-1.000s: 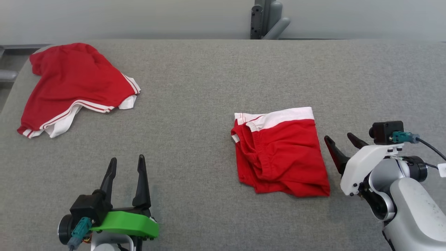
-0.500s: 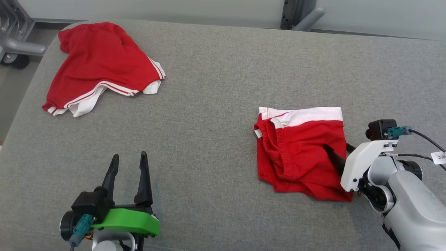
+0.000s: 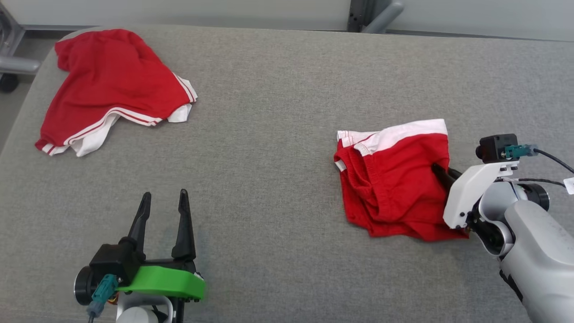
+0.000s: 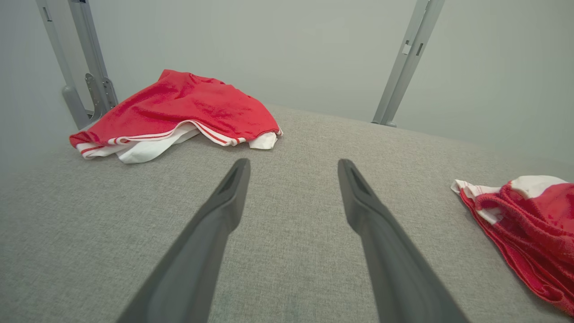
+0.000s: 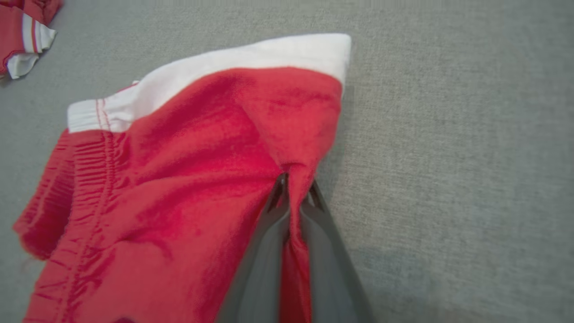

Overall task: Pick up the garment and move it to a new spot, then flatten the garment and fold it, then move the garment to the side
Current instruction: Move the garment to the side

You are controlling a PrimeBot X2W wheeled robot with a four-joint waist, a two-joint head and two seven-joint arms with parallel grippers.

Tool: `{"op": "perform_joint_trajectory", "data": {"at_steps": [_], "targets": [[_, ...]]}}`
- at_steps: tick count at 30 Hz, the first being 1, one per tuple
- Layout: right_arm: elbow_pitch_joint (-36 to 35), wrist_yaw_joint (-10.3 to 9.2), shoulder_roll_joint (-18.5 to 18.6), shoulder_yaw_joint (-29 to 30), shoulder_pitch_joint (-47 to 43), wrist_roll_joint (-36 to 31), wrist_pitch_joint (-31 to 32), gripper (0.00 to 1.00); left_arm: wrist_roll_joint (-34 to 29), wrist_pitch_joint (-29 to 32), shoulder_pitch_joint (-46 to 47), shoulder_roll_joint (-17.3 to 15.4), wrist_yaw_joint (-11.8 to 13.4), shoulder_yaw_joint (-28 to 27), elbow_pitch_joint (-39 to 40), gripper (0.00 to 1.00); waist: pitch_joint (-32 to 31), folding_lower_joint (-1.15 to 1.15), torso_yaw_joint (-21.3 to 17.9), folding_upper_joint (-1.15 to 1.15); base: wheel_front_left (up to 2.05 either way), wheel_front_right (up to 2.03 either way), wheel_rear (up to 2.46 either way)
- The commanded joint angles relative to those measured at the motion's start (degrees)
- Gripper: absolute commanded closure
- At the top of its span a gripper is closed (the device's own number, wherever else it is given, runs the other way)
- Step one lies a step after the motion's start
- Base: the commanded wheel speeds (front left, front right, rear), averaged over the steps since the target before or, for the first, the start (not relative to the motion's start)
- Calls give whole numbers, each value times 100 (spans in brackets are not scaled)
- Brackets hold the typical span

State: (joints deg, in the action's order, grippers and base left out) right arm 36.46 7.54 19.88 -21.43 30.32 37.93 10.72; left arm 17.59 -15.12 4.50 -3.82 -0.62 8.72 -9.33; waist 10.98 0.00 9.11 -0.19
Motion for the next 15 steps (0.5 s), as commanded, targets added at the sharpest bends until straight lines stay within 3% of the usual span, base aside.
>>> {"op": "perform_joint_trajectory", "data": {"at_steps": [1, 10, 15], "targets": [[20, -10, 90, -19, 96, -18, -44, 100, -35, -2, 89, 6, -26, 15, 16, 0, 79, 0, -241, 19, 0, 0, 0], [19, -10, 414, -196, 542, -207, 1, 100, -162, -1, 344, -3, -101, 223, 57, 0, 484, 0, -1286, 19, 0, 0, 0], [37, -10, 419, -227, 824, -217, -82, 100, -246, 34, 555, -65, -127, 332, 66, 0, 754, 0, -1917, 19, 0, 0, 0]]}}
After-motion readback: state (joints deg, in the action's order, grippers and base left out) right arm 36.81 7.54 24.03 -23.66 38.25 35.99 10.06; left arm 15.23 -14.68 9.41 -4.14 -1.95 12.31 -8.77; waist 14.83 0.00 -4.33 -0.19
